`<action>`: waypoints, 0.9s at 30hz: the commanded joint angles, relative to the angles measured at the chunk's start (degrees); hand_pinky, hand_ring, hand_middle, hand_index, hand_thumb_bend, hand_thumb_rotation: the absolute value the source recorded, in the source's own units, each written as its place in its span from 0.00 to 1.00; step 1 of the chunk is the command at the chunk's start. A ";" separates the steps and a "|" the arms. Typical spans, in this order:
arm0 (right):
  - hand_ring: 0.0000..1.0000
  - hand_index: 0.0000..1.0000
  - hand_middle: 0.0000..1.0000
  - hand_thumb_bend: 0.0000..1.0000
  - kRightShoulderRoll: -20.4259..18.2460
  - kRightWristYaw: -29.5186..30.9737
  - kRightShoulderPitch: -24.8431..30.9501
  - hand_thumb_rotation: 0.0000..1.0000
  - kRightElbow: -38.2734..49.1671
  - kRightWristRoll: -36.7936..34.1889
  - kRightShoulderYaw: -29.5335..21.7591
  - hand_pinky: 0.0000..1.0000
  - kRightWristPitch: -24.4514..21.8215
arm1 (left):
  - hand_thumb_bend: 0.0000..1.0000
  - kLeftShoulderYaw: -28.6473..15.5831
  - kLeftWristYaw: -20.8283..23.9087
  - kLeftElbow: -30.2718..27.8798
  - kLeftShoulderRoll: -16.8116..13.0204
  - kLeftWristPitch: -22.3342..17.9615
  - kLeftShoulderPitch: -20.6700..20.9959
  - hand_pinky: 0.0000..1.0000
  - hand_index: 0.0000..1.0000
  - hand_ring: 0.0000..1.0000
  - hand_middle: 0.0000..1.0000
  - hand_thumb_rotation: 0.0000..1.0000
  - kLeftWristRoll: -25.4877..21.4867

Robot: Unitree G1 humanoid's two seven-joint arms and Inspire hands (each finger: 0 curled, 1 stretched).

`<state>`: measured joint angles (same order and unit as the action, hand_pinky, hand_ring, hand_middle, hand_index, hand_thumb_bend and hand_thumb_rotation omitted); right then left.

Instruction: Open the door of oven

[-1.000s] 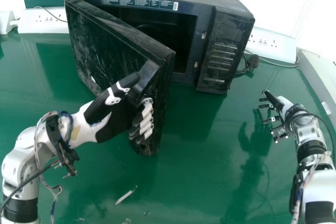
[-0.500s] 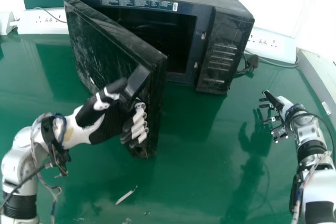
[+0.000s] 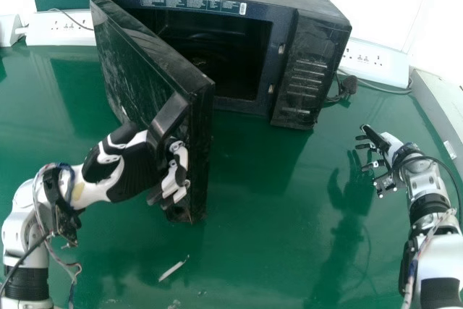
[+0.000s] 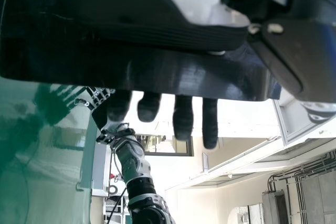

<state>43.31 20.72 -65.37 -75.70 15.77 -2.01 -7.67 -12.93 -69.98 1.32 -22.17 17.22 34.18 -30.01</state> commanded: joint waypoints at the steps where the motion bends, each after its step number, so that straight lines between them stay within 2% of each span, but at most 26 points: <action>1: 0.73 0.84 0.79 0.51 -1.70 1.40 2.79 0.51 -2.14 -0.40 0.10 0.63 -1.61 | 0.51 -4.88 0.22 -2.79 0.61 -0.76 5.13 0.06 0.47 0.10 0.17 0.08 -10.44; 3: 0.74 0.85 0.80 0.52 -1.55 2.13 2.77 0.55 -2.15 0.35 0.89 0.66 -1.42 | 0.51 -5.29 0.05 -3.05 0.75 -2.39 4.66 0.05 0.47 0.10 0.17 0.07 -10.33; 6: 0.77 0.87 0.83 0.53 -1.47 2.51 2.68 0.60 -2.24 0.27 0.84 0.72 -2.12 | 0.51 -5.98 -1.26 -2.49 2.01 -7.24 4.44 0.05 0.47 0.09 0.16 0.07 -9.62; 9: 0.77 0.88 0.83 0.51 -1.13 4.25 2.91 0.64 -2.26 0.69 1.38 0.72 -1.08 | 0.51 -6.05 -3.98 -1.55 -0.43 -5.96 5.46 0.04 0.47 0.08 0.16 0.07 -9.65; 10: 0.77 0.88 0.83 0.51 -1.08 4.31 2.95 0.65 -2.29 0.70 1.38 0.72 -0.99 | 0.51 -6.29 -3.77 -2.25 -1.45 -6.59 5.38 0.04 0.47 0.09 0.17 0.08 -8.60; 11: 0.76 0.88 0.82 0.52 -1.09 3.95 3.01 0.64 -2.29 0.48 1.11 0.70 -0.95 | 0.51 -6.91 -2.52 -3.88 -2.64 -5.48 4.62 0.05 0.47 0.09 0.16 0.09 -8.19; 12: 0.74 0.87 0.81 0.54 -1.16 3.34 3.06 0.61 -2.27 0.13 0.70 0.68 -1.03 | 0.71 -7.79 -2.21 -4.77 -2.67 -7.78 4.04 0.04 0.32 0.09 0.15 0.24 -7.50; 13: 0.73 0.85 0.79 0.55 -1.20 3.22 2.99 0.58 -2.25 0.18 0.74 0.67 -1.15 | 0.78 -8.69 -1.86 -5.38 -2.73 -9.58 3.36 0.03 0.23 0.08 0.14 0.36 -7.07; 14: 0.75 0.86 0.81 0.56 -1.28 2.84 2.97 0.59 -2.22 0.29 0.82 0.69 -1.23 | 0.82 -9.69 -0.91 -6.04 -2.40 -11.53 2.40 0.03 0.19 0.08 0.13 0.42 -6.59; 17: 0.74 0.86 0.81 0.52 -1.38 2.80 2.61 0.61 -2.19 0.79 1.35 0.66 -1.67 | 0.80 -10.98 1.03 -7.64 -1.61 -13.83 0.62 0.02 0.14 0.06 0.12 0.46 -6.40; 19: 0.74 0.86 0.80 0.50 -1.36 2.55 2.66 0.62 -2.18 0.82 1.33 0.66 -1.55 | 0.82 -11.06 0.65 -7.20 -0.31 -15.60 1.28 0.01 0.14 0.06 0.12 0.50 -6.92; 21: 0.74 0.85 0.80 0.51 -1.30 2.79 2.72 0.59 -2.22 0.21 0.69 0.65 -1.74 | 0.82 -10.93 -0.76 -5.81 0.06 -17.53 2.52 0.02 0.14 0.06 0.13 0.54 -7.04; 23: 0.75 0.85 0.80 0.54 -1.36 2.66 2.78 0.56 -2.18 -0.17 0.30 0.66 -1.82 | 0.82 -11.11 -0.62 -6.52 -0.72 -16.89 2.30 0.02 0.14 0.06 0.13 0.59 -6.95; 24: 0.76 0.85 0.80 0.54 -1.40 2.49 2.78 0.57 -2.18 -0.24 0.20 0.67 -1.93 | 0.82 -11.35 0.27 -7.76 -1.63 -14.40 1.53 0.02 0.14 0.06 0.13 0.58 -7.36; 25: 0.78 0.86 0.81 0.54 -1.38 2.89 2.76 0.57 -2.21 -0.26 0.20 0.72 -2.09 | 0.83 -11.74 0.52 -8.35 -1.97 -12.09 1.00 0.02 0.14 0.06 0.12 0.53 -8.70; 27: 0.80 0.89 0.84 0.52 -1.18 3.61 2.89 0.58 -2.29 -0.23 0.22 0.77 -1.93 | 0.80 -12.72 0.20 -8.36 -1.66 -12.52 0.63 0.02 0.15 0.06 0.12 0.48 -9.80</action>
<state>43.12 21.97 -65.51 -75.67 15.84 -1.90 -7.52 -17.77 -72.88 -1.51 -24.60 12.77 30.10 -29.92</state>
